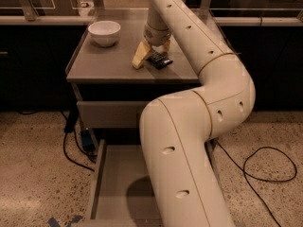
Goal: Place rxbar blueberry into middle drawer
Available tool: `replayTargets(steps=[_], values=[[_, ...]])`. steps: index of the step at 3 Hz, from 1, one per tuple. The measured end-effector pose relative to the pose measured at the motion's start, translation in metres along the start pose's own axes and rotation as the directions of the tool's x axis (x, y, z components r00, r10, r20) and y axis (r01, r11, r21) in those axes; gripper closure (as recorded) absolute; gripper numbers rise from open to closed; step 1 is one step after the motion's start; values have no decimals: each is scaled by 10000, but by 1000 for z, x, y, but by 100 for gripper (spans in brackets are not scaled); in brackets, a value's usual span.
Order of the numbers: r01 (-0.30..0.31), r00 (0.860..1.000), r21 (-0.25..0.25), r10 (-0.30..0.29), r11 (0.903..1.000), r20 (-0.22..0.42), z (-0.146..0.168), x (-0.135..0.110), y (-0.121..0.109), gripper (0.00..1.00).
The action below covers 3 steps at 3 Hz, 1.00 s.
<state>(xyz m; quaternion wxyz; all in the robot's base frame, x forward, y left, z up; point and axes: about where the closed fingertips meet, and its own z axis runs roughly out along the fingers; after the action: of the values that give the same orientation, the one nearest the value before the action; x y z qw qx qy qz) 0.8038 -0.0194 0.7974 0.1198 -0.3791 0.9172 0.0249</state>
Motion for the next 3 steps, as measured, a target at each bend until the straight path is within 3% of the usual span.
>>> replayTargets(steps=[2,3], values=[[-5,10000,11,5,10000,13,-32,-2,5,100],[7,9995,123,-11,9999,321,-31,-11,2,100]])
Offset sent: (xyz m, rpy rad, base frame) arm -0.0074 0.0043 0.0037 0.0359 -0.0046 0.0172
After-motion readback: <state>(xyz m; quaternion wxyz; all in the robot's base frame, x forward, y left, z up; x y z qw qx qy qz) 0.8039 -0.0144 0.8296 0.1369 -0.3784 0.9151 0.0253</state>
